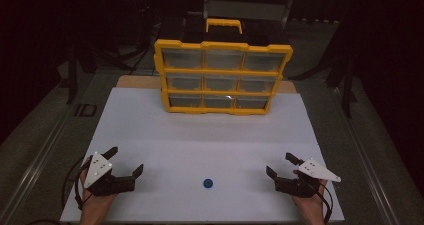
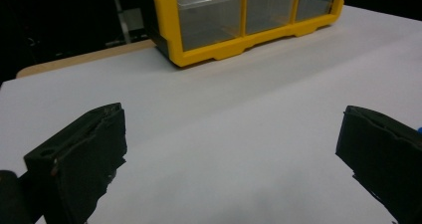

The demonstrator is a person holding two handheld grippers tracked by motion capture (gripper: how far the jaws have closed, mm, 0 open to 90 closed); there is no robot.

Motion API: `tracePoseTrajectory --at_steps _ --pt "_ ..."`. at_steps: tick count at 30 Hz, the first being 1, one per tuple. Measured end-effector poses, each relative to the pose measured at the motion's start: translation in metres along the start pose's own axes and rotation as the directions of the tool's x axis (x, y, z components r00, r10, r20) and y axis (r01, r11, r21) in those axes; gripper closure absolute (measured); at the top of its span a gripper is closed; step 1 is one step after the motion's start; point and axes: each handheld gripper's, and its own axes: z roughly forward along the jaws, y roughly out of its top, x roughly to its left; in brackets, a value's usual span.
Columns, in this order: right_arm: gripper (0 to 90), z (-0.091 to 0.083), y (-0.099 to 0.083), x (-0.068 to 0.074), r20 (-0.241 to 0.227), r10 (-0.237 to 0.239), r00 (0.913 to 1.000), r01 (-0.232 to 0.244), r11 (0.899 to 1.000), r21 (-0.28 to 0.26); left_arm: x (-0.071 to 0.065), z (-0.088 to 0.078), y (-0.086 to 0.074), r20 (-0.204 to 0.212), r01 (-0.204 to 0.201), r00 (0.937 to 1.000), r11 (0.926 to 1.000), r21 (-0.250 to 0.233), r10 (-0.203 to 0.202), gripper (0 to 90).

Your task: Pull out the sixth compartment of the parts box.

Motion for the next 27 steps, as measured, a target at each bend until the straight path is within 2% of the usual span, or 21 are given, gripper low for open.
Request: tracePoseTrajectory --at_steps 7,19,27 --pt "11.3 0.000 0.000 0.001 0.001 -0.002 1.0000 0.002 1.000 0.005 0.007 -0.004 -0.001 -0.034 0.015 0.9993 0.9998 -0.014 -0.015 0.0" --pt "11.3 -0.001 0.001 0.005 0.002 0.028 0.9996 -0.028 0.999 0.021 0.009 -0.005 -0.001 -0.050 0.025 0.9984 0.9995 -0.018 -0.026 0.0" --pt "11.3 0.000 0.022 0.008 0.009 0.023 0.9997 -0.023 0.999 0.022 0.008 -0.003 -0.002 -0.051 0.023 0.9984 0.9997 -0.011 -0.024 0.0"
